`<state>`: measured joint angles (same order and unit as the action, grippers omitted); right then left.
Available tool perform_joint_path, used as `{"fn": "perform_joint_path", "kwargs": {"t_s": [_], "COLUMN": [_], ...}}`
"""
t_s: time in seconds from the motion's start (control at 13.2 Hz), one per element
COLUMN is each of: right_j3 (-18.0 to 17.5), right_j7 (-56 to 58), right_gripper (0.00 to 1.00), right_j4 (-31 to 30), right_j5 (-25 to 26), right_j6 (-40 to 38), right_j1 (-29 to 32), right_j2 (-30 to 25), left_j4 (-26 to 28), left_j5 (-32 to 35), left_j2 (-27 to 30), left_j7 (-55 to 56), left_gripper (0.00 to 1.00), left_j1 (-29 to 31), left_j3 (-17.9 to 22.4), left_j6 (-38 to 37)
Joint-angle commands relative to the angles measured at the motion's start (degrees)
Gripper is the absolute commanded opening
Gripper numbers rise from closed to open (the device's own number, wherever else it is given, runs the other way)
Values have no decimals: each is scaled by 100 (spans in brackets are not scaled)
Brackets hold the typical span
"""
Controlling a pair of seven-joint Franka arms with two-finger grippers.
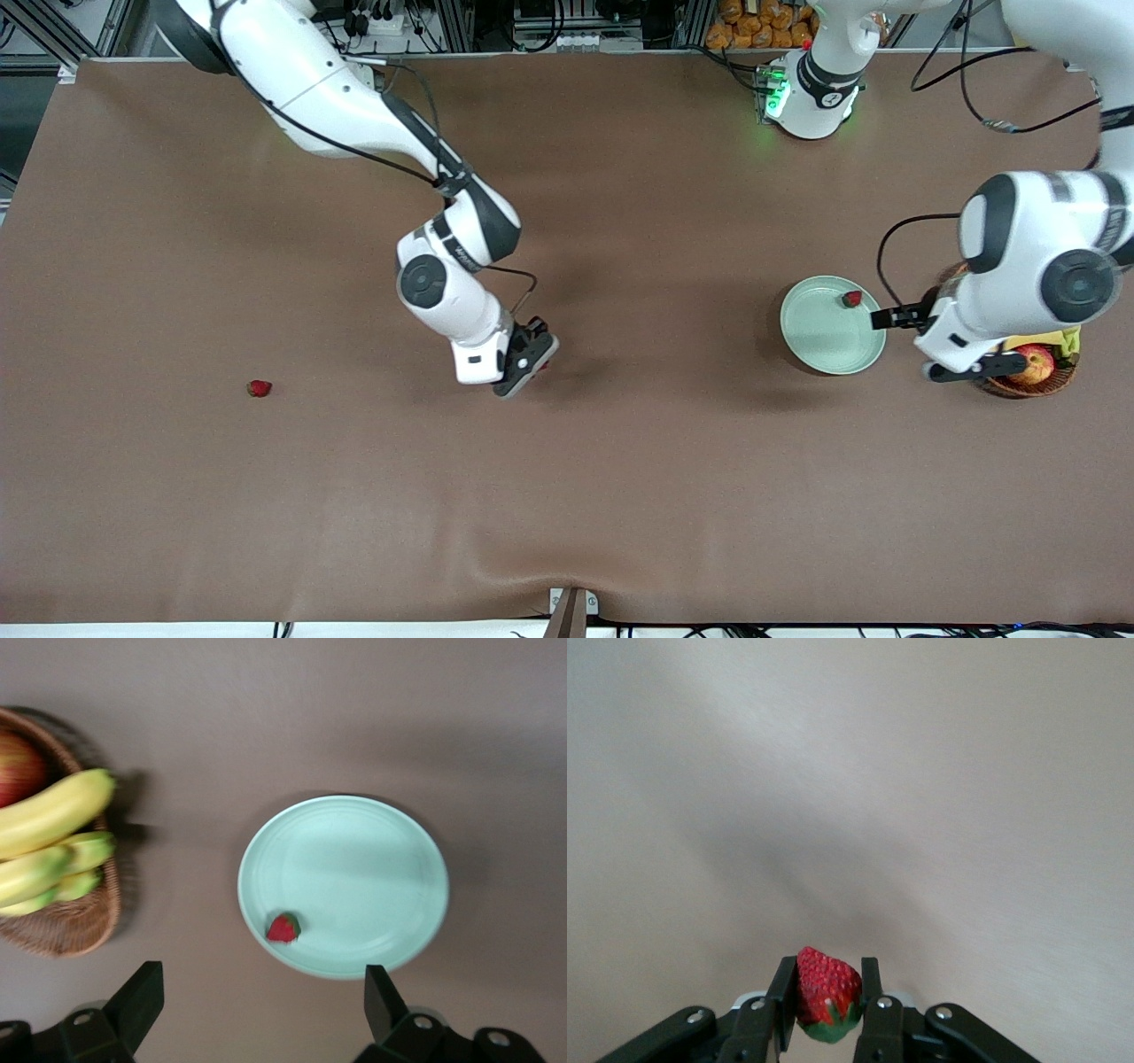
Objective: Collect all strawberries into plate
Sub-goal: 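Plate the strawberry with the left gripper while the right gripper lifts another, then set the second strawberry mid-table with the right gripper while the left gripper returns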
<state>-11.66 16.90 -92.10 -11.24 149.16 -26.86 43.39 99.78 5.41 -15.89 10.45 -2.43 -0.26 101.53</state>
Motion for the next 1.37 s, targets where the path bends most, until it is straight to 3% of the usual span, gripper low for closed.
{"fn": "perform_joint_path", "kwargs": {"t_s": [0.0,0.15,0.23,0.3,0.38,0.46,0.68,0.91,1.29], "right_j3": [85,85,85,94,181,226,252,253,516], "right_j7": [-695,-960,-1126,-1224,-1225,-1225,-1242,-1233,-1154], "right_gripper": [0,0,6,27,81,100,100,100,100], "right_j4": [350,350,350,350,350,350,280,-123,-643], "right_j5": [-63,-54,-54,-45,-45,-36,-45,-45,34], "right_j6": [279,307,307,307,307,298,193,9,-1167], "right_j1": [-345,-468,-521,-556,-565,-574,-469,-75,576], "right_j2": [398,477,495,495,486,451,215,-355,-1358], "left_j4": [-1081,-1101,-1092,-1101,-1119,-1119,-1110,-1119,-1163], "left_j5": [65,21,21,21,21,47,12,-93,-41], "left_j2": [-125,-125,-134,-169,-256,-309,-590,-1029,-1881], "left_j7": [-34,35,97,237,482,841,1844,2907,4044], "left_gripper": [100,100,100,100,100,100,100,100,100], "left_j1": [-38,-20,-38,-125,-239,-475,-1064,-1679,-2436], "left_j3": [-271,-622,-798,-913,-975,-976,-976,-976,-967], "left_j6": [-1036,-1091,-1082,-1030,-969,-864,-442,146,1561]}}
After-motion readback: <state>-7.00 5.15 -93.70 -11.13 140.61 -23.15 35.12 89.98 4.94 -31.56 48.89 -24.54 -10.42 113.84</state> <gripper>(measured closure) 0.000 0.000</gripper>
